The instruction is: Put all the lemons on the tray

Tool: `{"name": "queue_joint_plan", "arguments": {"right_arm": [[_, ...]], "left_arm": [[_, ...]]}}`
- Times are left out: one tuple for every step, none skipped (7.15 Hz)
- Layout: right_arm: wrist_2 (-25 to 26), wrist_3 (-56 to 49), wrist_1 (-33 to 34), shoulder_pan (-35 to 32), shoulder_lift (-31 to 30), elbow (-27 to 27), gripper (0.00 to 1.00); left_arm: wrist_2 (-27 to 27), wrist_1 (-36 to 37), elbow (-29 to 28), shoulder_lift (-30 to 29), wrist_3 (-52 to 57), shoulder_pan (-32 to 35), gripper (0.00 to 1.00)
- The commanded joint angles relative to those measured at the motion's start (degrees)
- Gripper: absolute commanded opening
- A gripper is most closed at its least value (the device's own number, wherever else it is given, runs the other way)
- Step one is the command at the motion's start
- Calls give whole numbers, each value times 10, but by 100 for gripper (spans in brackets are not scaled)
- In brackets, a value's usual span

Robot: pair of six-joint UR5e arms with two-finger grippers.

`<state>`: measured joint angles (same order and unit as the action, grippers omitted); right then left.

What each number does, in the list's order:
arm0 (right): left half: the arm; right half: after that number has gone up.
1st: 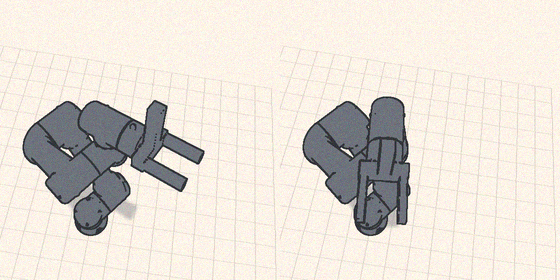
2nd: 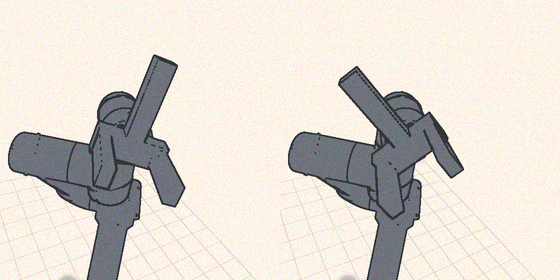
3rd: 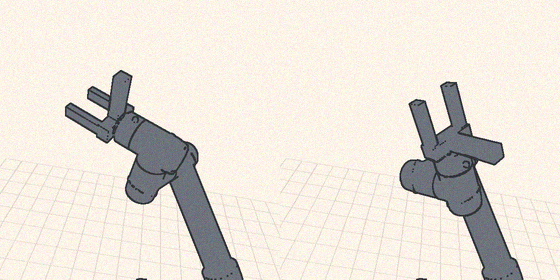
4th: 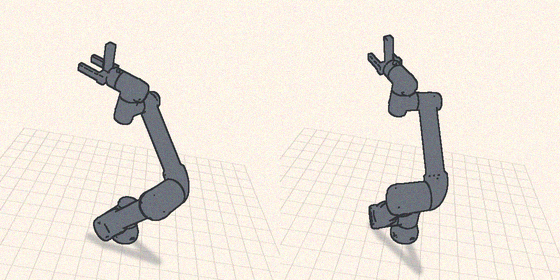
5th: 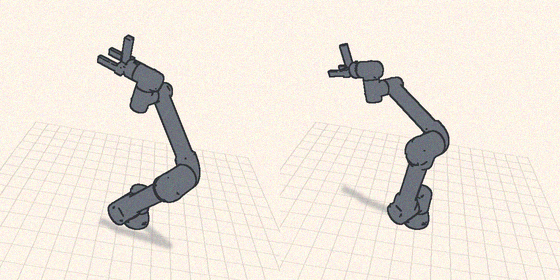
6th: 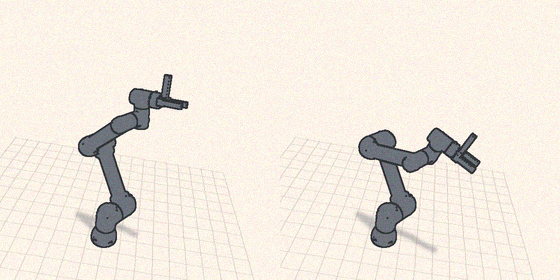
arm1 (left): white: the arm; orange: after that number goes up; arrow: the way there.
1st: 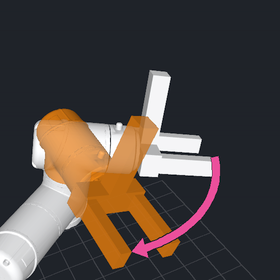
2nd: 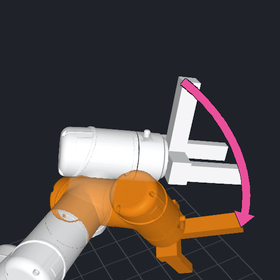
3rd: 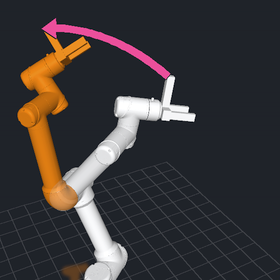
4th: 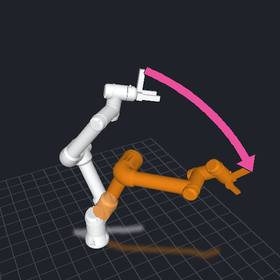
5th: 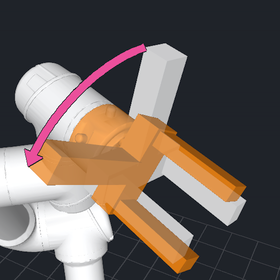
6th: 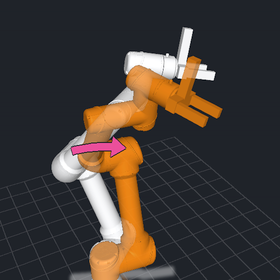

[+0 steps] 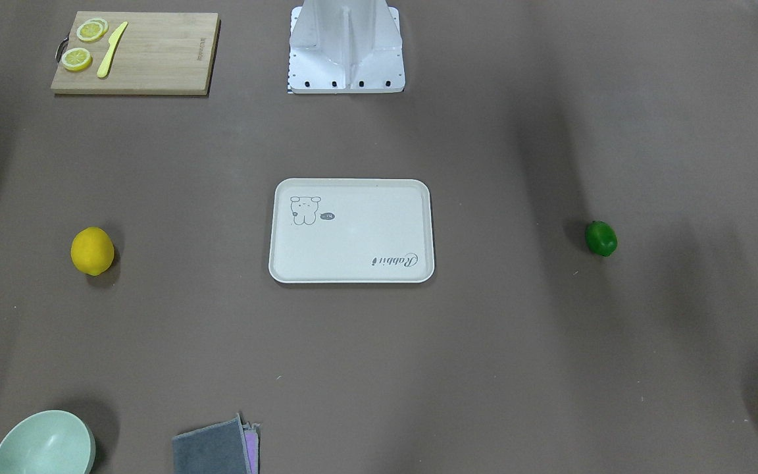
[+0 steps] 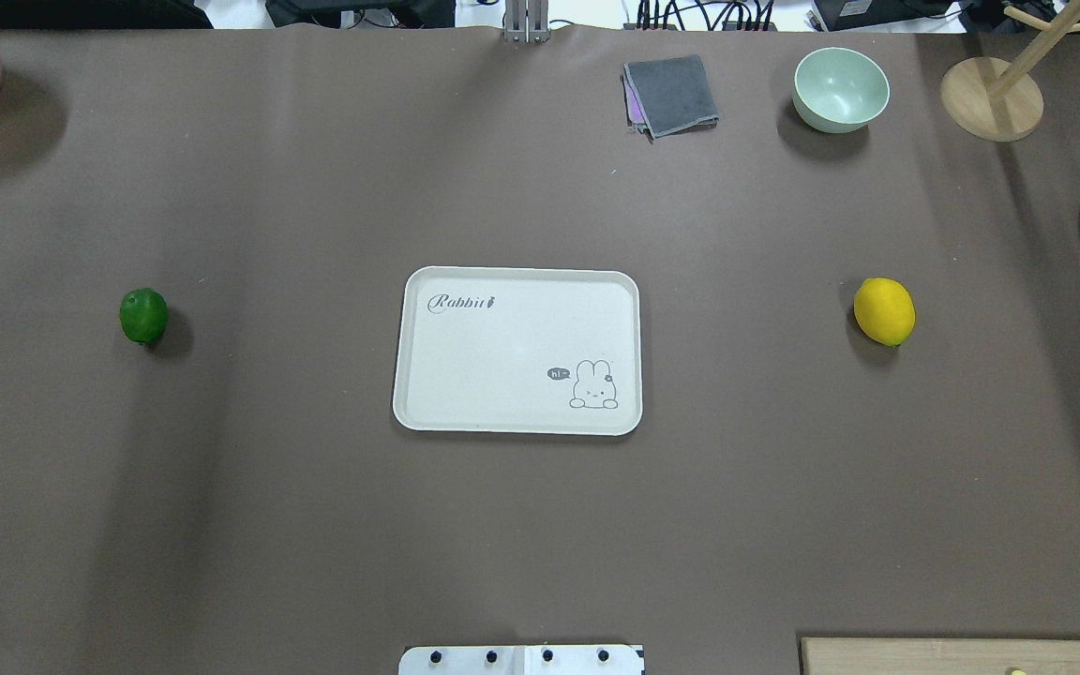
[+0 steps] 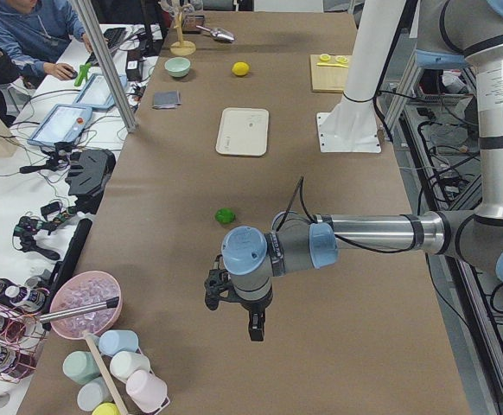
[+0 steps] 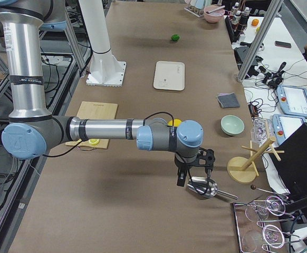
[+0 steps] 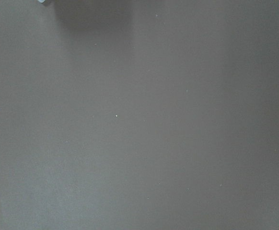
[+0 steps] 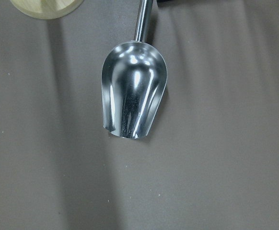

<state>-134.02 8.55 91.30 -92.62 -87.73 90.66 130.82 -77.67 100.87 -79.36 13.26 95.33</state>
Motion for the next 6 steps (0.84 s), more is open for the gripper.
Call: {"name": "queue_joint_plan", "arguments": {"right_arm": [[-2,0,3,-2,-3,3,100],[-6,1,4,-2,-4,2,100],[-6,0,3,-2,-4,2,100],[-5,-1,3,-2,-2,2,100],[-5,-1,1,9,2,10,100],[-5,0,4,27,1,30,100]], "left_arm": [[0,2,3,0,0,-1,98],[0,2,4,0,0,-1,98],[0,2,3,-1,0,-1,98],[1,2,4,-3,-1,-1,98],[2,3,8,-8,-8,-2,98],[2,4,9,-16,-10,-6,98]]}}
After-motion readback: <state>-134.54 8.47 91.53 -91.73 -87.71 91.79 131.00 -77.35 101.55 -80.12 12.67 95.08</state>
